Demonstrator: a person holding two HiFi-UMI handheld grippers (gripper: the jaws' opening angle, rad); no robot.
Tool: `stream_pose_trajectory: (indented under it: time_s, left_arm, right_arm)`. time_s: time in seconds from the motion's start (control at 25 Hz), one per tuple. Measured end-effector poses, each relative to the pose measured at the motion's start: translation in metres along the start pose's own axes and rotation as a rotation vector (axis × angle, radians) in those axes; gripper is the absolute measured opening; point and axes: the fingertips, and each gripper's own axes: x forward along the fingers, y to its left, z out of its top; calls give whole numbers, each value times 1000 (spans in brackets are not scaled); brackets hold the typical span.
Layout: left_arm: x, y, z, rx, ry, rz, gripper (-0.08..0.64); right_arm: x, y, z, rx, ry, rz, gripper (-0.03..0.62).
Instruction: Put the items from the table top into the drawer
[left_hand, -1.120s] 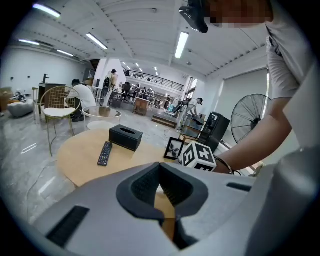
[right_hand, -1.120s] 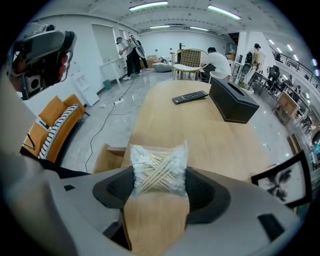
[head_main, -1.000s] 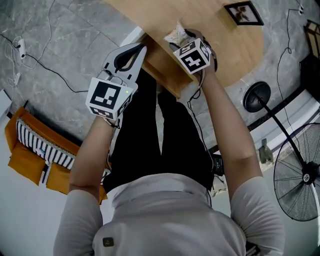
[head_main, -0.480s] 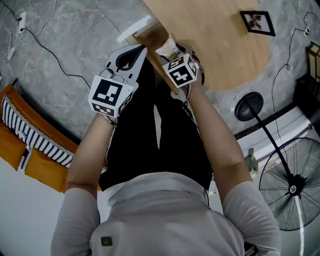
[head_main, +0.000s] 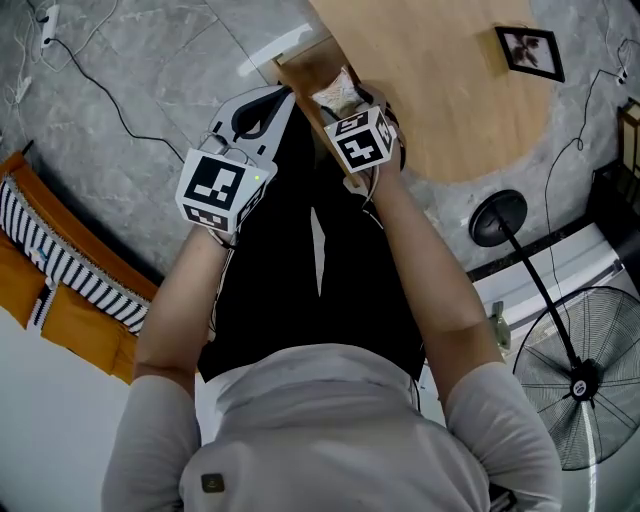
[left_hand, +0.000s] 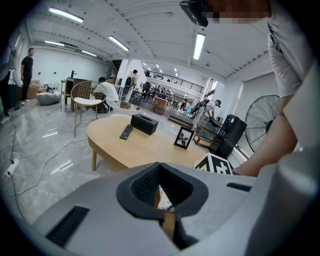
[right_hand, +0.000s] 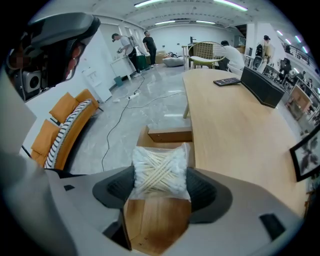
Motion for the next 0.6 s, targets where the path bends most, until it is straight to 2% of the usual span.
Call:
stream_pose_trajectory:
  time_s: [0.36, 0.6]
  left_arm:
    - [2, 0, 16, 19, -8, -6, 9]
    - [-11, -12, 42, 46, -17, -8, 9]
  right_arm:
    - [-8, 3, 1, 4, -15, -1, 324]
    - [-50, -1, 13, 10, -52, -20, 322]
